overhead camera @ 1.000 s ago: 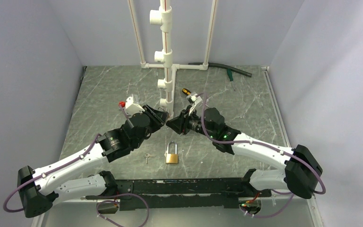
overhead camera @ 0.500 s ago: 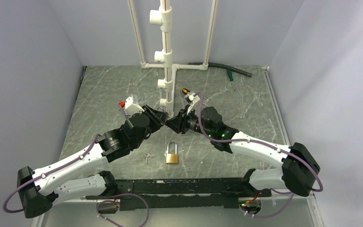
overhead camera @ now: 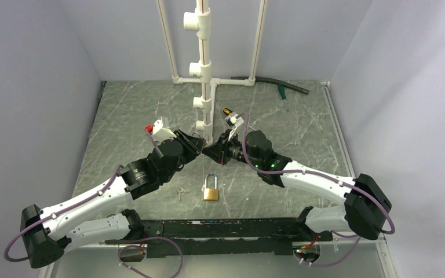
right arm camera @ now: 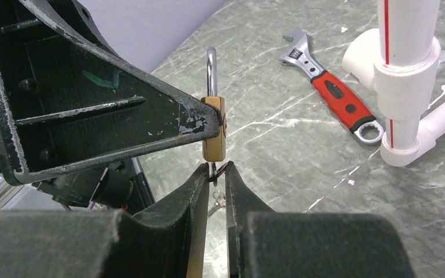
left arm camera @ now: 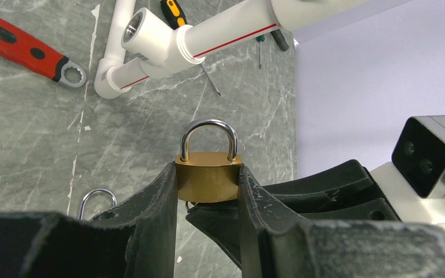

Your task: Unlock with the key

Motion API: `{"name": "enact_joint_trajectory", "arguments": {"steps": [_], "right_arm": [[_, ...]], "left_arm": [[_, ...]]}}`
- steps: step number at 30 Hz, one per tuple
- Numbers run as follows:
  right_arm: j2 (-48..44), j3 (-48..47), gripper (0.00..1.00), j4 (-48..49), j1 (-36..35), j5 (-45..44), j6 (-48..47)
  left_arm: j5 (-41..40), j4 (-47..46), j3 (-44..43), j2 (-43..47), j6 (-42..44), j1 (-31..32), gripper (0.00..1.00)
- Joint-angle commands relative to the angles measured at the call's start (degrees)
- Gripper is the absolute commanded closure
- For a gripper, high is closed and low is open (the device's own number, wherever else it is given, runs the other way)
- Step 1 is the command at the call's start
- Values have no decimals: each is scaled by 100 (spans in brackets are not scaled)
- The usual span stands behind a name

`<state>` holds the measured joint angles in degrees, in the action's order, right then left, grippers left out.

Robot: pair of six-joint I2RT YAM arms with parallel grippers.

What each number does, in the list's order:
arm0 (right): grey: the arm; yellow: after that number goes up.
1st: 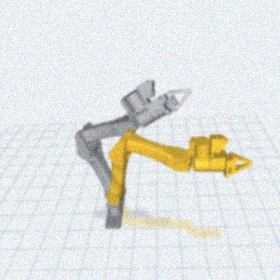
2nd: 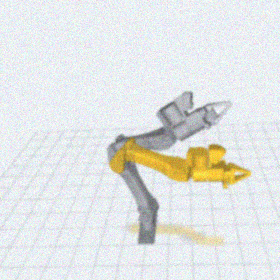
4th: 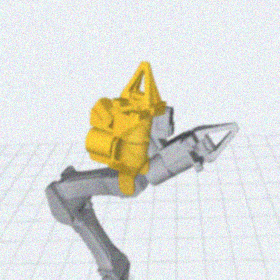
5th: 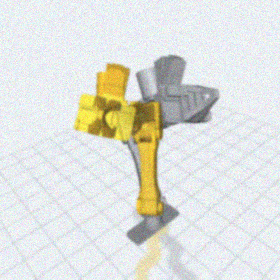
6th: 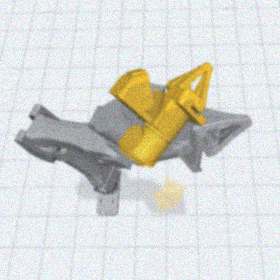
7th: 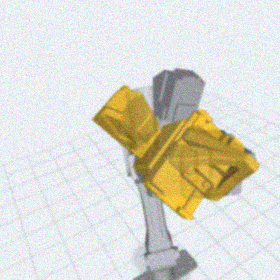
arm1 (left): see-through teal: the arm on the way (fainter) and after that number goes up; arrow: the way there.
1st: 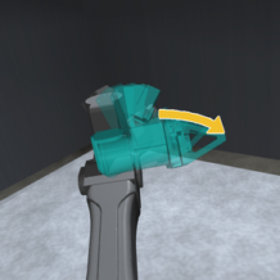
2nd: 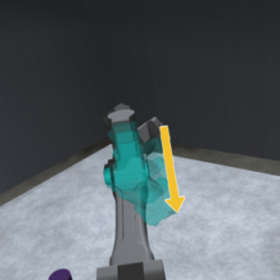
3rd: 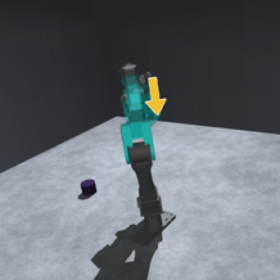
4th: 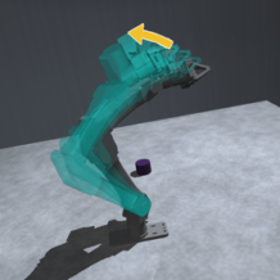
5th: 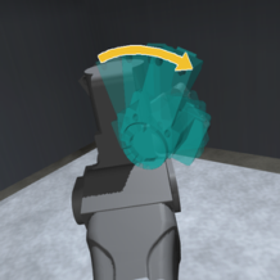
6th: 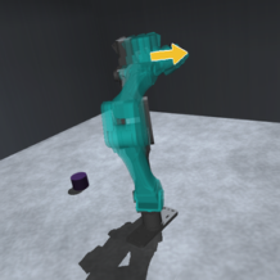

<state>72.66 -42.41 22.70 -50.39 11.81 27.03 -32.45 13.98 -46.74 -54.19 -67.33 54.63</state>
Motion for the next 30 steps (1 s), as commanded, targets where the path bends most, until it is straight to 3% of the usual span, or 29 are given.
{"name": "enact_joint_trajectory", "arguments": {"steps": [1, 4, 10, 19, 26, 30], "right_arm": [[33, -174, 100, 465, 21, 245, -4], [-22, -127, 100, 693, 222, 687, 292], [-132, -17, 100, 2107, 1256, 2555, 1900], [-76, -417, 100, 3073, 1269, 3808, 2550], [-22, -496, 100, 3873, 1273, 4132, 3069], [229, -599, 100, 5133, 1311, 4494, 3861]], "left_arm": [[216, -585, 146, 181, 112, -63, 100], [623, -1313, 391, 366, 499, -128, 100], [1443, -2440, 704, 808, 1418, -238, 100], [2736, -3441, 696, 782, 2292, -245, 100], [3474, -3965, 719, 698, 2464, -249, 100], [4013, -4060, 662, 672, 2610, -250, 100]]}}
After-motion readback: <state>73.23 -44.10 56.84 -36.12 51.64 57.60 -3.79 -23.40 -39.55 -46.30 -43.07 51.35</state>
